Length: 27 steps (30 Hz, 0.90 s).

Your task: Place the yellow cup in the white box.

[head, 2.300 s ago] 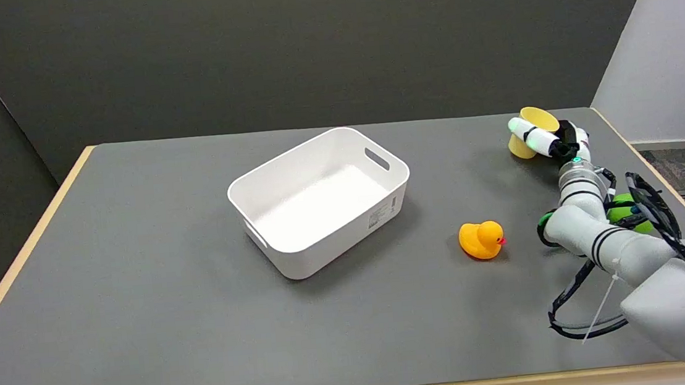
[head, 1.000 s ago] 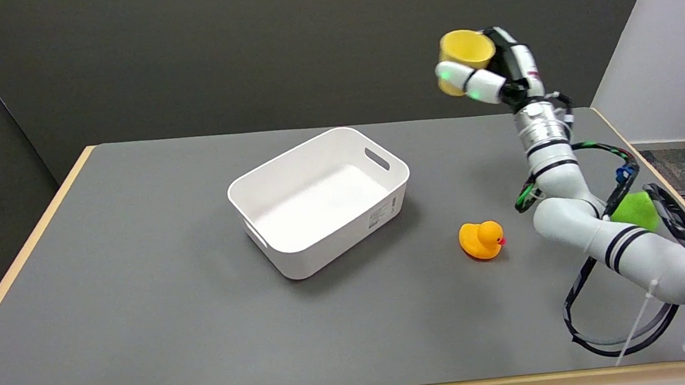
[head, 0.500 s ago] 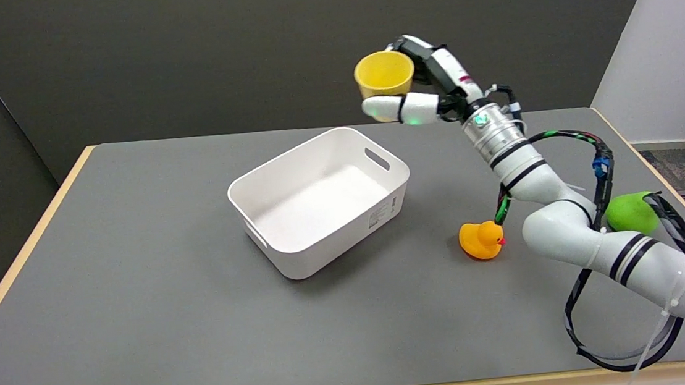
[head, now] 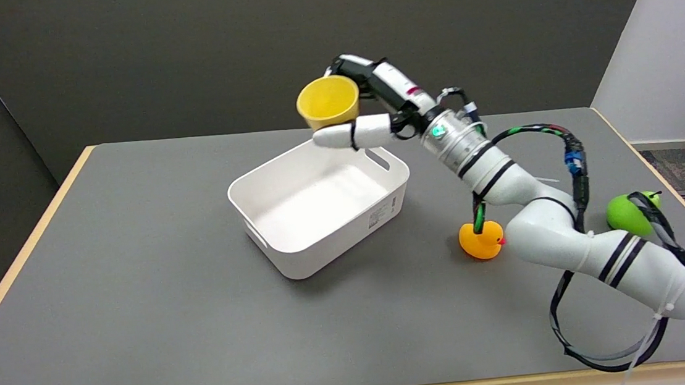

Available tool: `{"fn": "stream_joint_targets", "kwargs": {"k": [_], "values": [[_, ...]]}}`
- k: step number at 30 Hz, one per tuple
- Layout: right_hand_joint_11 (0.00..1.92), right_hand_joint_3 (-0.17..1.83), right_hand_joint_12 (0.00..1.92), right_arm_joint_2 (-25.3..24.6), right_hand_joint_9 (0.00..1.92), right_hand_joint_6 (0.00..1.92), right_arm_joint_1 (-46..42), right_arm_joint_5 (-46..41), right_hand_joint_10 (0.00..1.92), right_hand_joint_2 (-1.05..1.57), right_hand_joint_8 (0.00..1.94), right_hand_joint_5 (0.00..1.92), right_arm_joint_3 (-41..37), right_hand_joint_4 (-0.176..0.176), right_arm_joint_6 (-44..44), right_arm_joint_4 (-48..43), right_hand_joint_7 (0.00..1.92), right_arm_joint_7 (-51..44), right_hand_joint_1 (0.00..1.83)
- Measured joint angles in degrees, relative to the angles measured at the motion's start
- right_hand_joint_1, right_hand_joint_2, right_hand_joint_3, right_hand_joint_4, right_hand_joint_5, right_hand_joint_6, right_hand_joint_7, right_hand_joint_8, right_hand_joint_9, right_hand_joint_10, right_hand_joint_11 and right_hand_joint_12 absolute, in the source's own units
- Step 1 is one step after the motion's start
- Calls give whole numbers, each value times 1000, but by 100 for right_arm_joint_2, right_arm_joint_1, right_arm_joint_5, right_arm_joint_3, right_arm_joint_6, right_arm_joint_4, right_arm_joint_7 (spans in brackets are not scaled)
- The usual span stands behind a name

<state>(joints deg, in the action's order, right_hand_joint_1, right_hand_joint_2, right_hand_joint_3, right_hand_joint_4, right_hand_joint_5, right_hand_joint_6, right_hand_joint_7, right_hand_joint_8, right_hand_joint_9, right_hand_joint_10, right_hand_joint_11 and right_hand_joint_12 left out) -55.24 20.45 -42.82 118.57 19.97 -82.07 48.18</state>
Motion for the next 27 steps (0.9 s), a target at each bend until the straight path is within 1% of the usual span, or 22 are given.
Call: {"fn": "stream_joint_targets", "kwargs": {"k": [1, 2, 9, 22, 25, 27], "values": [[621, 250, 1737, -33, 712, 1603, 31, 22, 1264, 1168, 1383, 506, 45, -162, -68, 0, 839, -4, 1179], [607, 288, 1769, -64, 702, 1602, 59, 40, 1290, 1147, 1379, 510, 83, -164, -131, 3, 845, -8, 1181], [602, 290, 1772, -333, 699, 1604, 246, 122, 1288, 1147, 1380, 509, 339, -164, -464, 270, 844, -27, 1181], [595, 286, 1762, -977, 689, 1615, 490, 189, 1278, 1153, 1387, 505, 693, -157, -746, 1293, 837, -29, 1176], [527, 252, 1700, -1070, 675, 1633, 515, 180, 1232, 1175, 1381, 487, 733, -167, -745, 1457, 830, -27, 1174], [371, 156, 1462, -1116, 593, 1750, 525, 153, 1122, 1257, 1387, 421, 753, -161, -734, 1536, 764, -26, 1141]]}}
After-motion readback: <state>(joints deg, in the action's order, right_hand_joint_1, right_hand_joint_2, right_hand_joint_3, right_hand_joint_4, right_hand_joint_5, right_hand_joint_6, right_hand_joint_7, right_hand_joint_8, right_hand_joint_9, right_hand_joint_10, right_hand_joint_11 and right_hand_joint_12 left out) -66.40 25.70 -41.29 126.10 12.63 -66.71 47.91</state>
